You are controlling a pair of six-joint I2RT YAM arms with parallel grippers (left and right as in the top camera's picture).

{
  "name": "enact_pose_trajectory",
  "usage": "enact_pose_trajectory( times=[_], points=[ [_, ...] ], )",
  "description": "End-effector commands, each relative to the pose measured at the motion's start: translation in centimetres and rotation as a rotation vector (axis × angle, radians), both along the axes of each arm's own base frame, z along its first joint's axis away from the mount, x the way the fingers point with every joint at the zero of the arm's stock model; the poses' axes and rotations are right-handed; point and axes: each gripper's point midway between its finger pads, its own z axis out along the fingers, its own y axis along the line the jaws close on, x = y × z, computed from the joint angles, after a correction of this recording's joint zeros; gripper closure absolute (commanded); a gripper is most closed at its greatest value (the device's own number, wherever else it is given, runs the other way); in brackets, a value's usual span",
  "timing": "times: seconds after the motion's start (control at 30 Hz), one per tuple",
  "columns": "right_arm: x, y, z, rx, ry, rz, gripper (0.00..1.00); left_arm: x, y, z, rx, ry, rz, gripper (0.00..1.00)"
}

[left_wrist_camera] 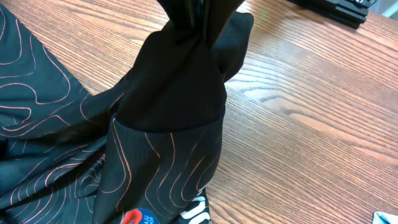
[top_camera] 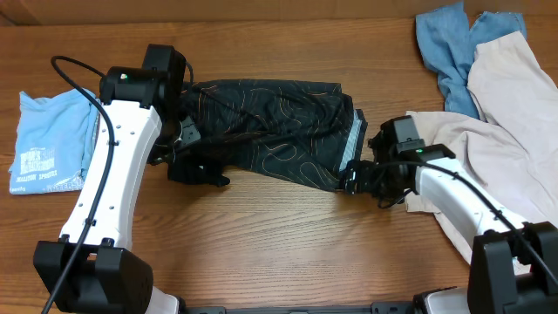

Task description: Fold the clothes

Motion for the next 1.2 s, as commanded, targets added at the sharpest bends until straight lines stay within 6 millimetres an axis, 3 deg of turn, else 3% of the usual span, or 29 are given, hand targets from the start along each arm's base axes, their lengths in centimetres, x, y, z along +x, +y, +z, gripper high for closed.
enact_pose_trajectory(
  times=[0.0,0.13,0.43,0.8,1.0,1.07,1.17],
  points=[
    [0.1,-0.2,-0.5,-0.071,-0.036,0.041,0.13,0.2,0.3,0.7,0.022,-0.019,-0.013,0.96],
    [0.2,1.0,-0.9,-0.069,-0.074,0.087,0.17,0.1,0.3,0.7,0.022,-0.016,-0.013,0.96],
    [0.7,0.9,-2.5,-0.096,-0.096,0.092,0.24,0.1,0.3,0.7,0.022,-0.016,-0.014,0.96],
    [6.3,0.8,1.4,-0.184,-0.31,0.18,0.25,0.0,0.3,0.7,0.022,-0.012,-0.014,0.96],
    [5.3,2.9,1.1,-0.133,-0.289,0.246,0.28,0.0,0.3,0.7,0.019,-0.011,-0.013,0.96],
    [4.5,4.1,0.2,-0.151,-0.277,0.311,0.27,0.0,0.3,0.7,0.019,-0.011,-0.013,0.96],
    [4.1,4.1,-1.2,-0.216,-0.25,0.32,0.26,0.0,0.2,0.7,0.019,-0.011,-0.013,0.96]
  ],
)
